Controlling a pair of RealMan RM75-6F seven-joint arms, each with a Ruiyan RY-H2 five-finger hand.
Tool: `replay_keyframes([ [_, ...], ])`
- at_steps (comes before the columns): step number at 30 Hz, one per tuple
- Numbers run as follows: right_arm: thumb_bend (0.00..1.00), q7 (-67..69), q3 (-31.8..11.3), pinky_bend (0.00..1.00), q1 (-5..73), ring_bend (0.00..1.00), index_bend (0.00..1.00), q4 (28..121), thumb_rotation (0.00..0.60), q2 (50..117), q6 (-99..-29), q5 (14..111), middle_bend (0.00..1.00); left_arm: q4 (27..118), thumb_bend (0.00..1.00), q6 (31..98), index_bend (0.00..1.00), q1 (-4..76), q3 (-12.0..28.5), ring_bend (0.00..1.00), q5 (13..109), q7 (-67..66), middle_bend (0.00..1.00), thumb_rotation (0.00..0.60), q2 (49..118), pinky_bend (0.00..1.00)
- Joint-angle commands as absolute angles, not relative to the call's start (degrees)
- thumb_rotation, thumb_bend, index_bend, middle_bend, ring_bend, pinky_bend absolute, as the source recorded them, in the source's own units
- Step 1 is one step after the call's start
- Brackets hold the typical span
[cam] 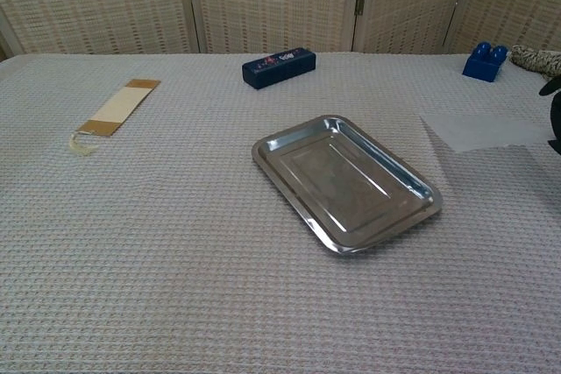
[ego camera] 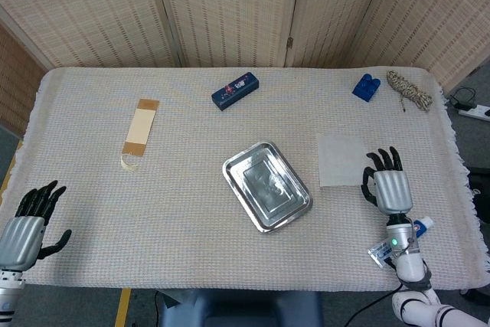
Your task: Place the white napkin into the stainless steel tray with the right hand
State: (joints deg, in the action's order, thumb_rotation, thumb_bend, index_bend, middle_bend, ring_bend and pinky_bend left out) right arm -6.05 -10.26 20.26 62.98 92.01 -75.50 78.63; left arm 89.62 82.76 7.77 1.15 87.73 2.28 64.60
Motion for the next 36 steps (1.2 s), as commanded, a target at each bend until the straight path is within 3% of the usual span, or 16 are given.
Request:
replay_keyframes([
  [1, 0.52, -5.8, -10.4, 0.0, 19.8, 0.12, 0.76, 64.6, 0.6, 90.9, -76.4, 79.3, 0.26, 89.7, 0.4, 82.8, 0.0, 7.8, 1.1, 0.0, 87.8, 2.2, 0.0, 0.6, 64.6, 0.0],
  [7, 0.53, -2.5, -11.6, 0.0, 20.2, 0.13, 0.76, 67.3, 0.6, 90.7, -81.7, 82.6, 0.26, 89.8, 0.4, 82.8, 0.0, 7.8, 1.1, 0.0, 87.9, 2.1, 0.0, 0.6, 64.6, 0.0],
  [13, 0.53, -2.4, -13.0, 0.0, 22.8, 0.13, 0.76, 69.6, 0.6, 92.0, -82.4, 84.3, 0.26, 90.0, 0.4, 82.6, 0.0, 7.8, 1.0, 0.0, 87.9, 2.1, 0.0, 0.6, 64.5, 0.0],
  [26, 0.53, -0.1, -9.8, 0.0, 28.5, 0.15, 0.76, 63.9, 0.6, 103.0, -83.8, 92.2, 0.28, 90.1, 0.4, 83.5, 0.0, 7.5, 1.1, 0.0, 88.2, 4.1, 0.0, 0.6, 63.8, 0.0],
  [36, 0.53, -0.1, -15.4, 0.03, 34.8, 0.17, 0.76, 63.7, 0.6, 105.9, -85.7, 93.7, 0.3, 90.1, 0.4, 83.8, 0.0, 7.4, 1.2, 0.0, 88.4, 5.8, 0.0, 0.6, 63.3, 0.0],
])
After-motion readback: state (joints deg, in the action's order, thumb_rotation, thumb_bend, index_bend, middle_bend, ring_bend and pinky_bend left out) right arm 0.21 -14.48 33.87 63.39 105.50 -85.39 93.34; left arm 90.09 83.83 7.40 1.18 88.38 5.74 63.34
